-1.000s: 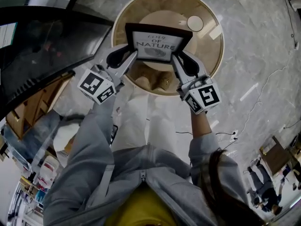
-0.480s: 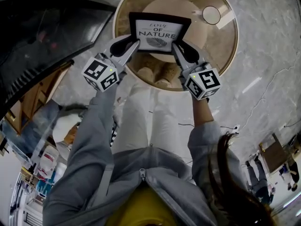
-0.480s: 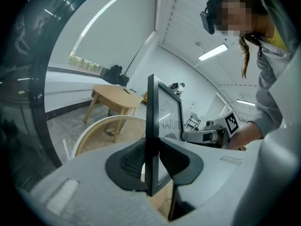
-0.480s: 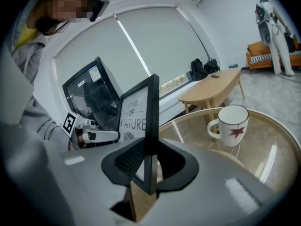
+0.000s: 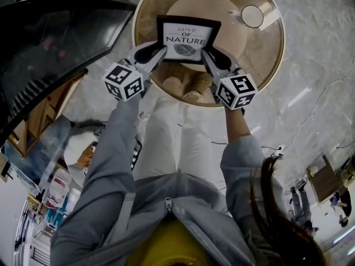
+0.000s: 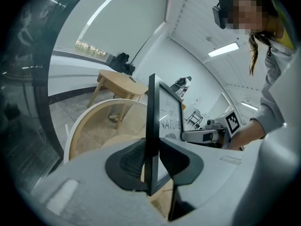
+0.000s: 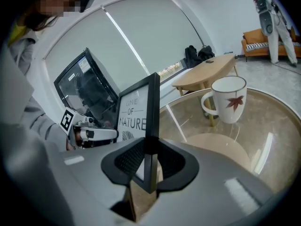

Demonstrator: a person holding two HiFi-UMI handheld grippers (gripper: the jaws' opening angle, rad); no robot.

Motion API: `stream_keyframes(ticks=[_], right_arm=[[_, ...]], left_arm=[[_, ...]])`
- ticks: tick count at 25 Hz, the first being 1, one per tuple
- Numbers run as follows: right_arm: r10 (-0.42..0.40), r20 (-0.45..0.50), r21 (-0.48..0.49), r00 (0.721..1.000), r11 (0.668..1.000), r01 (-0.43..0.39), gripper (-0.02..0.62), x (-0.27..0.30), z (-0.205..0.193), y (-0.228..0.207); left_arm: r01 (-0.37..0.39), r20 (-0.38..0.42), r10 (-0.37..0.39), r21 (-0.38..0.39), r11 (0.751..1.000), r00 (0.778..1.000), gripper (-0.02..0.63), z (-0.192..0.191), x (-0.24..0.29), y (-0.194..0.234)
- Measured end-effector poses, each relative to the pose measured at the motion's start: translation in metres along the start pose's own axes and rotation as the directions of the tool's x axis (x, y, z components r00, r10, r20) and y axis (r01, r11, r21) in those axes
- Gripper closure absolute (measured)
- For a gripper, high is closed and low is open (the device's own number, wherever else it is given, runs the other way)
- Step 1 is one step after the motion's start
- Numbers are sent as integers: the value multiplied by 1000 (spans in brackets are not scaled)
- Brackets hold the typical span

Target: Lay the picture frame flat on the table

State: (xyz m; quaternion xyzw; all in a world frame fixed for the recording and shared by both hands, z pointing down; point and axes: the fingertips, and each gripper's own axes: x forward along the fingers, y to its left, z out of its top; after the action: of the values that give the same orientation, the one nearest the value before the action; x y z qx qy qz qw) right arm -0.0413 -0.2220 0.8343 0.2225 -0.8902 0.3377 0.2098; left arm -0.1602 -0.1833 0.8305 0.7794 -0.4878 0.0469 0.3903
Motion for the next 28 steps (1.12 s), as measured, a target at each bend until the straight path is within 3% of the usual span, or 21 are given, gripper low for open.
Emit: stream_keyframes(ticks=[17, 24, 28], right_arm=[[-41, -162, 103, 986, 993, 58, 506, 21, -48, -20], [-84, -179, 167, 980, 979, 114, 506, 27, -58, -26], [-152, -225, 159, 962, 969, 191, 493, 28, -68, -30]], left_arm=[[-100, -124, 80, -167, 981, 989, 510, -57, 17, 26], [-147, -178, 115, -175, 974, 977, 497, -67, 23, 35], [-209, -217, 173, -155, 965, 961, 469, -73, 24, 40]])
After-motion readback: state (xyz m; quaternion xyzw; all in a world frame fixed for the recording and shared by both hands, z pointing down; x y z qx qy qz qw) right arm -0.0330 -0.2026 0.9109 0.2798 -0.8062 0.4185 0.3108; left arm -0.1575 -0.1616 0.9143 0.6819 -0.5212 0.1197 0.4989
